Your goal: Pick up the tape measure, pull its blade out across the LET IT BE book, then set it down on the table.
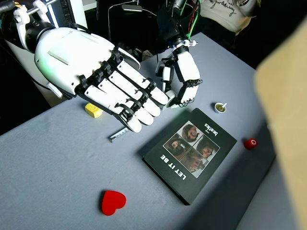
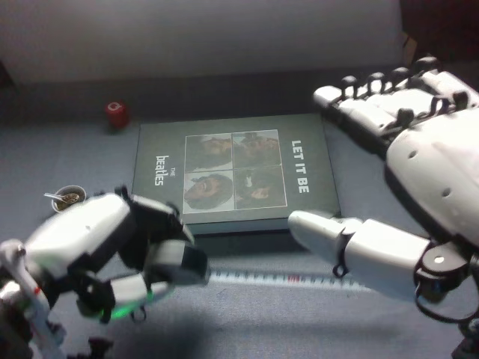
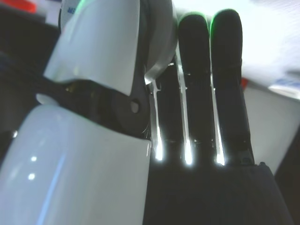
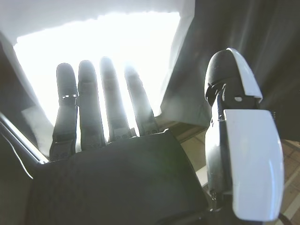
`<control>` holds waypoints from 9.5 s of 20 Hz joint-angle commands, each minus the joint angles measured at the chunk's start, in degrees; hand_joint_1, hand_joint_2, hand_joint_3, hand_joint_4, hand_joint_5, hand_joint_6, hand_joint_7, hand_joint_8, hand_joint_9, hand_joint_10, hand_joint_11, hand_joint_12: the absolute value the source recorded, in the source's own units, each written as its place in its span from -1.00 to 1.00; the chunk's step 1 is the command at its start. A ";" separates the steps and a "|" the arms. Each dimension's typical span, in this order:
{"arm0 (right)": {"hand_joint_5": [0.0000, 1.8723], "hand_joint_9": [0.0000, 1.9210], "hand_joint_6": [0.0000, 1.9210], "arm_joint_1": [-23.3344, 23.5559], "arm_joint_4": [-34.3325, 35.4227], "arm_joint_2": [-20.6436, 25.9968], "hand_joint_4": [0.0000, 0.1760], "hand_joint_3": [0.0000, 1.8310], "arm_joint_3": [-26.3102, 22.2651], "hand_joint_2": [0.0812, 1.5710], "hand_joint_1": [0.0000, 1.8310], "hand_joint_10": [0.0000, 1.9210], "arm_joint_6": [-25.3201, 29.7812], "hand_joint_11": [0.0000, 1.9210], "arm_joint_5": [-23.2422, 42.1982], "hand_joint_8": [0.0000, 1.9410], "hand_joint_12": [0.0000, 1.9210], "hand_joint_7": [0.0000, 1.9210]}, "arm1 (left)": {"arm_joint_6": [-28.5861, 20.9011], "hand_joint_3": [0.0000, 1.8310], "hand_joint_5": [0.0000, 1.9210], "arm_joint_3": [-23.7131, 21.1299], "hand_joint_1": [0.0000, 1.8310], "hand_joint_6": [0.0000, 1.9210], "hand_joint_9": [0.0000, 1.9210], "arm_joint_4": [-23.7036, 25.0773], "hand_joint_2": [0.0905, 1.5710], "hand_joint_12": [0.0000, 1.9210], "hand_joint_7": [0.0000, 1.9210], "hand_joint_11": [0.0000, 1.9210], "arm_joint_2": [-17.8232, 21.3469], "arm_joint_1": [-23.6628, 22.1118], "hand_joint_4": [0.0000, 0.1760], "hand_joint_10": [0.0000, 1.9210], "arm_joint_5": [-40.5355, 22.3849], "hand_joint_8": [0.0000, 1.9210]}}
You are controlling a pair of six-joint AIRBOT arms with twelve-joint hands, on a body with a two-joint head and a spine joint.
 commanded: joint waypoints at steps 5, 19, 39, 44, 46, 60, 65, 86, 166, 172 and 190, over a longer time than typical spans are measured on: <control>-0.80 -0.76 -1.00 8.31 2.49 -4.87 -0.84 -1.00 5.62 0.39 -0.77 -1.00 -7.10 -1.00 -4.34 -1.00 -0.20 -0.75 | -1.77 -1.00 0.13 1.26 0.51 -0.31 -0.07 2.48 0.34 0.12 0.13 -0.17 2.00 -5.09 -1.00 0.25 -2.36 -0.07; -0.65 -0.72 -0.97 7.40 1.01 -15.13 -1.00 -1.00 18.42 0.30 -0.08 -0.99 -9.65 -1.00 -4.23 -0.99 -0.21 -0.66 | -3.67 -1.00 0.11 12.99 0.52 -0.27 -0.03 1.67 0.32 0.09 0.19 -0.14 2.81 -13.61 -1.00 0.18 5.22 -0.17; -0.47 -0.46 -0.98 10.32 10.64 -20.25 -1.00 -0.99 31.87 0.48 0.11 -0.97 -10.47 -0.95 -8.85 -0.98 0.17 -0.46 | -4.22 -1.00 0.13 18.23 0.52 -0.31 -0.04 -0.62 0.32 0.04 0.19 -0.12 3.57 -18.78 -1.00 0.17 8.39 -0.15; -0.45 -0.45 -0.98 11.65 10.72 -22.68 -1.00 -1.00 34.64 0.49 0.11 -0.97 -10.61 -0.95 -9.25 -0.98 0.18 -0.43 | -4.22 -1.00 0.13 18.05 0.52 -0.32 -0.04 -0.55 0.32 0.04 0.19 -0.12 3.65 -19.55 -1.00 0.17 8.61 -0.14; -0.44 -0.45 -0.98 12.04 12.14 -23.70 -1.00 -1.00 35.76 0.49 0.11 -0.97 -11.41 -0.95 -9.41 -0.98 0.18 -0.42 | -4.22 -1.00 0.12 17.87 0.52 -0.32 -0.04 -0.37 0.32 0.04 0.20 -0.13 3.64 -19.55 -1.00 0.18 8.72 -0.16; -0.44 -0.43 -0.99 13.70 15.88 -25.74 -1.00 -1.00 38.92 0.52 0.07 -0.98 -13.47 -0.96 -10.28 -0.98 0.18 -0.38 | -4.23 -1.00 0.08 18.22 0.52 -0.26 -0.02 0.28 0.31 0.04 0.22 -0.13 3.36 -20.83 -1.00 0.17 11.33 -0.20; -0.44 -0.43 -0.99 13.18 15.73 -25.77 -1.00 -1.00 38.94 0.52 0.06 -0.99 -13.71 -0.96 -10.06 -0.99 0.18 -0.39 | -4.23 -1.00 0.11 18.66 0.52 -0.30 -0.02 0.30 0.31 0.04 0.22 -0.13 3.24 -21.72 -1.00 0.16 11.17 -0.21; -0.44 -0.39 -1.00 12.23 13.72 -25.75 -1.00 -1.00 38.79 0.52 0.04 -0.98 -13.25 -0.93 -9.64 -0.99 0.20 -0.36 | -4.18 -1.00 0.12 18.02 0.52 -0.32 -0.04 -0.33 0.32 0.05 0.18 -0.13 3.97 -21.23 -1.00 0.17 12.31 -0.12; -0.31 -0.23 -0.99 11.70 12.28 -25.80 -1.00 -1.00 39.73 0.54 -0.01 -0.96 -11.85 -0.74 -10.37 -0.98 0.28 -0.20 | -4.17 -1.00 0.11 17.54 0.52 -0.30 -0.03 -3.99 0.31 0.03 0.20 -0.13 4.28 -20.99 -1.00 0.16 10.16 -0.16; -0.21 -0.08 0.39 11.50 12.30 -25.80 -1.00 -1.00 39.72 0.50 0.28 -0.17 -11.66 -0.32 -10.42 0.18 0.50 -0.06 | -4.17 -1.00 0.13 17.61 0.52 -0.33 -0.03 -4.00 0.31 0.04 0.19 -0.13 4.27 -21.00 -1.00 0.17 10.15 -0.14; -0.21 -0.14 0.27 9.42 10.83 -21.30 -1.00 -1.00 37.01 0.47 0.48 0.48 -10.86 -0.28 -10.24 0.07 0.55 -0.03 | -4.16 -1.00 0.13 17.39 0.52 -0.33 -0.02 -4.46 0.31 0.04 0.21 -0.13 4.41 -20.88 -1.00 0.17 8.83 -0.19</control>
